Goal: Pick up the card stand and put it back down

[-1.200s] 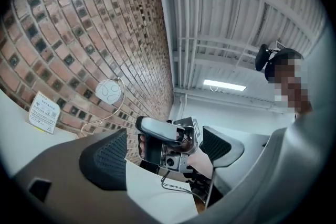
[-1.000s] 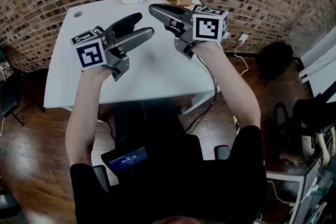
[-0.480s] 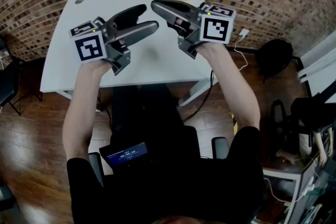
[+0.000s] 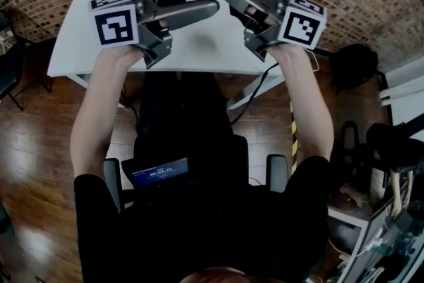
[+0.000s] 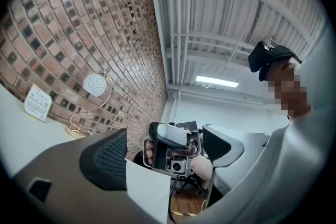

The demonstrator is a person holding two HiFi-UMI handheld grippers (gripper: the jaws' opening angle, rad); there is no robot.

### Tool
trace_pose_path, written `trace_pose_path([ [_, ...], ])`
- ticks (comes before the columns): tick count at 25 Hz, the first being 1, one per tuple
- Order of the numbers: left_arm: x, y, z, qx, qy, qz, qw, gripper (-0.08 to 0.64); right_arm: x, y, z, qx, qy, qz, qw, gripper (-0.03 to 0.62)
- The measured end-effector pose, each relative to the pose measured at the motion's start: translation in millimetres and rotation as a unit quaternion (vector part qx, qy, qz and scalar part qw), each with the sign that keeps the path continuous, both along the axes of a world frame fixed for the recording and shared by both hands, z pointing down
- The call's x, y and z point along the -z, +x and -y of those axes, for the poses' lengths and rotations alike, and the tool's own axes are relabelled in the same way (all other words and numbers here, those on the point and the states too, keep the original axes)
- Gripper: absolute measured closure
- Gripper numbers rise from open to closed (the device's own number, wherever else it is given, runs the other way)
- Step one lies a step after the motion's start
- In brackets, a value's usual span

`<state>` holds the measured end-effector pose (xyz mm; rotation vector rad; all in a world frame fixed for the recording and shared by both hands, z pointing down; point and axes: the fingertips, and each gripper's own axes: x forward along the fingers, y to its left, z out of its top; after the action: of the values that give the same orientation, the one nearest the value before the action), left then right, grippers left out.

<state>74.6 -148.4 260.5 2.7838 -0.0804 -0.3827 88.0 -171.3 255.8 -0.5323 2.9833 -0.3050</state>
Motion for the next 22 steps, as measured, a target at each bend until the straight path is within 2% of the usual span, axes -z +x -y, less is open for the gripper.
trace_pose_path([
  [4,2.2,-2.0,-10.5,0.001,0.02,0.003,0.9998,0.117,-9.1,-4.7,-14.8,0.018,0.001,0.003,1.0,0.571],
  [10,-12.1,-11.1,-15.9,-0.01,0.004,-0.006,0.9999,0.117,-22.7,-24.7,-25.6,0.045,0.003,0.006,0.999,0.571],
  [22,-19.3,-14.6,-40.2,-0.016,0.001,-0.029,0.9995,0.117,-36.0,-26.0,-60.5,0.087,0.003,0.013,0.996,0.571],
])
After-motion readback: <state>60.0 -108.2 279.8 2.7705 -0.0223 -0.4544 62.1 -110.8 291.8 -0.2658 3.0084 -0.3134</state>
